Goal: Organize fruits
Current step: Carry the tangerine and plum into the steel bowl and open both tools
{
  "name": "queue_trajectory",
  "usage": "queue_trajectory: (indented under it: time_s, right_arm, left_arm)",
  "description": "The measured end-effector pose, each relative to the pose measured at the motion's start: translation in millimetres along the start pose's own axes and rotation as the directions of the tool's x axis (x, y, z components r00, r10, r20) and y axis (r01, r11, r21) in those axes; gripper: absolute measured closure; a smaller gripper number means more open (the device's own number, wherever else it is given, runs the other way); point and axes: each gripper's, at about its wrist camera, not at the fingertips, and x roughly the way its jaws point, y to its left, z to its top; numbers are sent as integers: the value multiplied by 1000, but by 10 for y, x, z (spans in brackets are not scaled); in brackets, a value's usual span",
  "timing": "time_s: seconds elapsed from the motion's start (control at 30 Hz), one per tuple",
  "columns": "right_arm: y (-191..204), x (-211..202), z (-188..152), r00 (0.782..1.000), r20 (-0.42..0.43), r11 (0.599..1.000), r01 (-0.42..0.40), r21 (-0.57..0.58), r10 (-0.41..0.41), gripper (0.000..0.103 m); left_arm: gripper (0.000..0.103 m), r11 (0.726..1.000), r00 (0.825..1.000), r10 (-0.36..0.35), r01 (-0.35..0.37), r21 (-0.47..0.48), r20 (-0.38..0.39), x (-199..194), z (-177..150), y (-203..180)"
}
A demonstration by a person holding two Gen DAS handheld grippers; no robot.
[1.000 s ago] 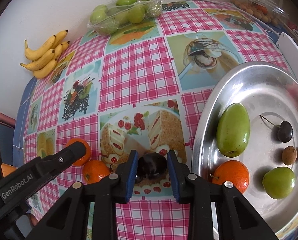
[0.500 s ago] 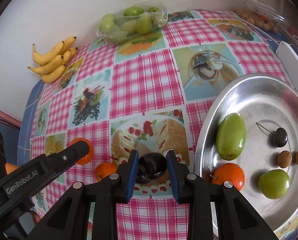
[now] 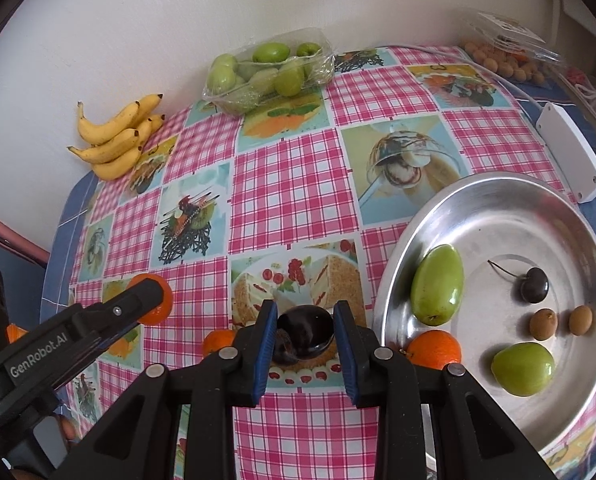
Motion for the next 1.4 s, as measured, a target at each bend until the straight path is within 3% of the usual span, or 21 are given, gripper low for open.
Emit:
queue_trajectory:
  time_s: [0.23,0.5,0.9,1.4]
  right_arm:
    - [-236,-57,24,1000,7,998,21,54,-21,72]
    - [-613,-117,44,999,14,987,37,155,-39,72]
    - [-1236,-276,-6,996,26,950,78,301,-90,72]
    - [-1448,-314,-102,995,16,933,89,348,-101,71]
  left_arm:
    - [65,999,1000,8,-8,36,-3,14,-49,-125]
    - [65,988,1000,7,-3,157,-28,90,-219,-507]
    - [65,934,996,2,31,356,-92,241,-618,-1165]
    - [65,882,984,21,66,466,-179,415,-1016,-1469]
